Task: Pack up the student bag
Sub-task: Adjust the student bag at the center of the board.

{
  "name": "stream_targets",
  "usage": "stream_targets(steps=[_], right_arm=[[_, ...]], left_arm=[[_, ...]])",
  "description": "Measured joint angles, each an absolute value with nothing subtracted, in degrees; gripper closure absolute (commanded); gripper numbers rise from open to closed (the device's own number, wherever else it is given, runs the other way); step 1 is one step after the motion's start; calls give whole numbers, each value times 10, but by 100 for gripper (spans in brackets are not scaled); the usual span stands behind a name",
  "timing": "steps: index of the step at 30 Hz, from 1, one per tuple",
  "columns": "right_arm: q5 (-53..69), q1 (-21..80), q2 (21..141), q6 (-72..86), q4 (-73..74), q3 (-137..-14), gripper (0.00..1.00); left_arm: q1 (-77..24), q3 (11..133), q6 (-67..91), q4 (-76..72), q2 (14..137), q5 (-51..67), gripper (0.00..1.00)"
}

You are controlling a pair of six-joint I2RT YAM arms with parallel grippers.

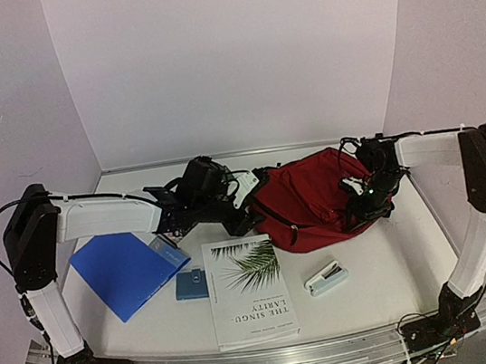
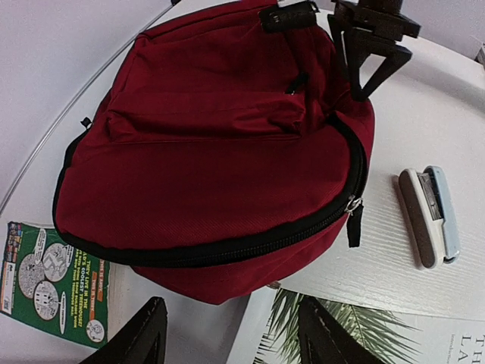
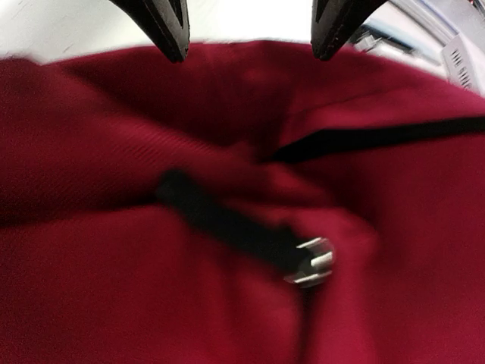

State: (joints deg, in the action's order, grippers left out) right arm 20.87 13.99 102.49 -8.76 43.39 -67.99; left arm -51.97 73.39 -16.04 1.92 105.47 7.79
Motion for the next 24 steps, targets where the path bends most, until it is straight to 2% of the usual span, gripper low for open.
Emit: stream_targets(steps=[13, 16, 20, 24], right_arm=[[137, 56, 1202, -151, 423, -923, 47], [129, 42, 1218, -151, 411, -963, 45], [151, 30, 1173, -152, 396, -929, 42], [230, 29, 1032, -150, 400, -803, 40]], left_arm=[[-522, 749, -181, 26, 1059, 85, 41], [-522, 750, -178, 27, 1063, 86, 41], [-522, 750, -174, 31, 1065, 88, 41], [-522, 750, -170, 30, 1066, 89, 40]])
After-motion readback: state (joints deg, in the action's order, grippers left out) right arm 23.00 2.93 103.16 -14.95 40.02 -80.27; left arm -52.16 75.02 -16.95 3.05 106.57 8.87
